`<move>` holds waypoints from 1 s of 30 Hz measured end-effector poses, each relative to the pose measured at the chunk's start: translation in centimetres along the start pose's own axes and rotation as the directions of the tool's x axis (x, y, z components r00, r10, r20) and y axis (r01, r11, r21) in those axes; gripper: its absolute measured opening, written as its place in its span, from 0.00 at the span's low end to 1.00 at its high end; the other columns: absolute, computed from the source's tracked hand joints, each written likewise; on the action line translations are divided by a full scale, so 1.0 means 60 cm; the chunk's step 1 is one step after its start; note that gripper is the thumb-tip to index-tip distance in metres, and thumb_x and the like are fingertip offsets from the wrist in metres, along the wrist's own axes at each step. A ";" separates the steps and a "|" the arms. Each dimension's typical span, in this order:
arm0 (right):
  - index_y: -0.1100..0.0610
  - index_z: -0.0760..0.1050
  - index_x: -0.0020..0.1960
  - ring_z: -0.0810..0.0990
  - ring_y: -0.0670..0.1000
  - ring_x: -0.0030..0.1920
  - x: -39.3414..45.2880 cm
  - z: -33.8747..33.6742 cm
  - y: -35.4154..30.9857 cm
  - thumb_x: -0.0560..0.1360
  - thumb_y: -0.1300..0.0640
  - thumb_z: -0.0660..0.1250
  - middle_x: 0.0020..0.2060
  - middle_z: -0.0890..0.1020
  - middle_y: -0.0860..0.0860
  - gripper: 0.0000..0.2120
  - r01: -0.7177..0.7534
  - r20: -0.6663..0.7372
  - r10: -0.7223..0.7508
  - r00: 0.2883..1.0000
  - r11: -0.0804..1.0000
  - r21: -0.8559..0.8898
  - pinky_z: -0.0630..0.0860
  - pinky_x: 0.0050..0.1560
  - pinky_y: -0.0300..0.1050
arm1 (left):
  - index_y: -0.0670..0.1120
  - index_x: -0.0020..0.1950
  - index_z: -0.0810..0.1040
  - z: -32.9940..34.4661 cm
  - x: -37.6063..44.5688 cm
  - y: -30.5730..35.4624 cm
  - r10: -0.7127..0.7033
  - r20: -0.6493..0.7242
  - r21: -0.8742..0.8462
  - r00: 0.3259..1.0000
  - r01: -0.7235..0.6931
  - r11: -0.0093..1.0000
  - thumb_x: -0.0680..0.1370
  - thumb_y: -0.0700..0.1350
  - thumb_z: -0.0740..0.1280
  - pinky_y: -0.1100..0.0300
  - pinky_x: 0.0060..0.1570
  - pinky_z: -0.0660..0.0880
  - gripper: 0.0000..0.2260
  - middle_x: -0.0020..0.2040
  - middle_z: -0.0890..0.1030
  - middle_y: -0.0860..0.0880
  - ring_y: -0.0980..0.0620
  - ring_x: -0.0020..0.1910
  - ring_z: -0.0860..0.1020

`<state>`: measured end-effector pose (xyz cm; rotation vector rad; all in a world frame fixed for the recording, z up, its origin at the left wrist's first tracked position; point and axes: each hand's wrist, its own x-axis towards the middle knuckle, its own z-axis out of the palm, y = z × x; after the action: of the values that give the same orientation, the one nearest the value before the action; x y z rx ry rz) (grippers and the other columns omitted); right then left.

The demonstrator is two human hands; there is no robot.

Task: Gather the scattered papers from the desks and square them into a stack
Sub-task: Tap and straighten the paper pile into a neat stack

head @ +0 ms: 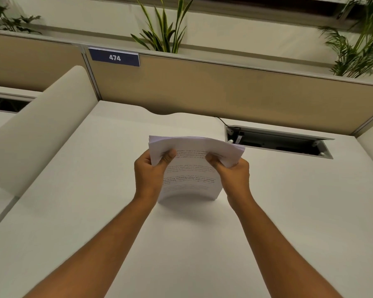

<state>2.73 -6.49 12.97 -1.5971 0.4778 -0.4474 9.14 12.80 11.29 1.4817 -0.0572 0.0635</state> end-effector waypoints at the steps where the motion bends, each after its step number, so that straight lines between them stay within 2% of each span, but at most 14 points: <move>1: 0.38 0.84 0.49 0.88 0.42 0.45 0.001 0.002 0.002 0.70 0.46 0.82 0.44 0.89 0.40 0.10 -0.003 -0.004 0.003 1.000 1.000 0.013 0.82 0.41 0.39 | 0.67 0.43 0.86 -0.001 0.002 -0.002 -0.003 -0.011 0.000 1.000 0.003 1.000 0.74 0.63 0.76 0.55 0.42 0.82 0.03 0.39 0.88 0.63 0.51 0.43 0.84; 5: 0.40 0.85 0.49 0.88 0.44 0.43 -0.007 0.011 0.011 0.71 0.46 0.82 0.43 0.90 0.42 0.09 -0.027 -0.007 0.028 1.000 0.998 0.058 0.83 0.42 0.42 | 0.61 0.60 0.78 -0.002 -0.001 -0.008 -0.032 -0.020 0.045 0.999 0.032 0.998 0.75 0.63 0.74 0.55 0.44 0.85 0.17 0.46 0.88 0.63 0.49 0.50 0.87; 7: 0.41 0.86 0.50 0.89 0.44 0.43 -0.010 0.011 0.013 0.71 0.47 0.82 0.44 0.90 0.43 0.10 -0.025 -0.007 0.025 1.000 0.998 0.066 0.83 0.42 0.42 | 0.58 0.66 0.76 -0.003 -0.003 -0.013 -0.046 -0.001 0.059 0.999 0.046 0.997 0.75 0.63 0.74 0.49 0.48 0.86 0.22 0.53 0.88 0.59 0.48 0.54 0.86; 8: 0.41 0.85 0.50 0.88 0.44 0.44 -0.011 0.010 0.013 0.71 0.48 0.82 0.44 0.90 0.42 0.10 -0.026 -0.003 0.026 1.000 0.997 0.067 0.83 0.42 0.41 | 0.58 0.65 0.78 -0.004 -0.004 -0.015 -0.044 0.010 0.065 0.999 0.043 0.997 0.75 0.62 0.75 0.46 0.49 0.87 0.21 0.54 0.88 0.57 0.47 0.54 0.86; 10: 0.38 0.85 0.49 0.88 0.42 0.44 -0.012 0.007 0.015 0.72 0.49 0.82 0.44 0.90 0.40 0.09 -0.030 0.018 0.028 0.999 0.997 0.067 0.83 0.41 0.37 | 0.62 0.57 0.83 -0.005 -0.001 -0.019 -0.044 0.024 0.073 0.999 0.042 0.996 0.74 0.61 0.77 0.43 0.52 0.87 0.14 0.48 0.90 0.58 0.46 0.53 0.87; 13: 0.32 0.85 0.45 0.88 0.40 0.44 -0.014 0.003 0.016 0.72 0.51 0.81 0.43 0.89 0.37 0.13 -0.025 0.051 0.021 0.998 0.997 0.067 0.83 0.38 0.35 | 0.71 0.47 0.86 -0.007 0.004 -0.023 -0.027 0.038 0.077 0.999 0.024 0.997 0.69 0.63 0.81 0.49 0.49 0.87 0.09 0.45 0.90 0.64 0.49 0.49 0.88; 16: 0.28 0.84 0.44 0.88 0.41 0.46 -0.015 0.002 0.017 0.70 0.48 0.81 0.44 0.89 0.38 0.13 -0.029 0.064 0.025 0.998 0.998 0.064 0.83 0.39 0.34 | 0.69 0.47 0.88 -0.006 0.009 -0.028 -0.035 0.056 0.050 0.998 0.033 0.998 0.64 0.66 0.81 0.55 0.47 0.85 0.13 0.45 0.90 0.63 0.58 0.44 0.88; 19: 0.26 0.83 0.45 0.87 0.40 0.46 -0.014 0.001 0.021 0.70 0.46 0.81 0.45 0.89 0.36 0.14 -0.048 0.095 0.043 0.995 0.997 0.057 0.83 0.39 0.34 | 0.59 0.50 0.88 -0.008 0.013 -0.035 -0.094 0.099 0.047 0.991 0.089 0.995 0.61 0.64 0.83 0.51 0.52 0.85 0.21 0.46 0.91 0.60 0.56 0.46 0.88; 21: 0.25 0.83 0.45 0.87 0.39 0.47 -0.013 -0.002 0.026 0.68 0.45 0.81 0.45 0.89 0.35 0.15 -0.063 0.118 0.058 0.991 0.997 0.042 0.84 0.41 0.36 | 0.57 0.52 0.88 -0.011 0.017 -0.037 -0.130 0.134 0.065 0.982 0.122 0.990 0.60 0.63 0.84 0.50 0.52 0.85 0.24 0.47 0.92 0.60 0.58 0.45 0.89; 23: 0.26 0.83 0.46 0.87 0.40 0.48 -0.011 -0.005 0.030 0.68 0.46 0.82 0.47 0.89 0.36 0.16 -0.070 0.132 0.065 0.989 0.997 0.034 0.84 0.45 0.39 | 0.58 0.52 0.88 -0.013 0.020 -0.036 -0.145 0.151 0.082 0.978 0.134 0.988 0.59 0.63 0.84 0.52 0.50 0.84 0.23 0.48 0.92 0.60 0.59 0.44 0.88; 26: 0.25 0.83 0.46 0.87 0.39 0.48 -0.007 -0.004 0.029 0.67 0.46 0.82 0.47 0.89 0.35 0.16 -0.079 0.135 0.074 0.988 0.996 0.031 0.84 0.45 0.39 | 0.62 0.46 0.90 -0.013 0.021 -0.032 -0.152 0.153 0.076 0.976 0.142 0.987 0.59 0.62 0.84 0.54 0.48 0.82 0.18 0.46 0.92 0.59 0.59 0.43 0.88; 30: 0.24 0.82 0.46 0.87 0.38 0.48 -0.001 -0.002 0.028 0.65 0.44 0.82 0.46 0.88 0.33 0.17 -0.074 0.129 0.069 0.989 0.997 0.035 0.83 0.44 0.38 | 0.63 0.45 0.90 -0.012 0.024 -0.031 -0.147 0.133 0.062 0.980 0.140 0.988 0.58 0.62 0.85 0.54 0.48 0.83 0.17 0.46 0.92 0.58 0.50 0.47 0.89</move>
<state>2.56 -6.67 11.28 -1.5548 0.4242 -0.2966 10.71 13.35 9.48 1.5375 -0.0598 -0.1551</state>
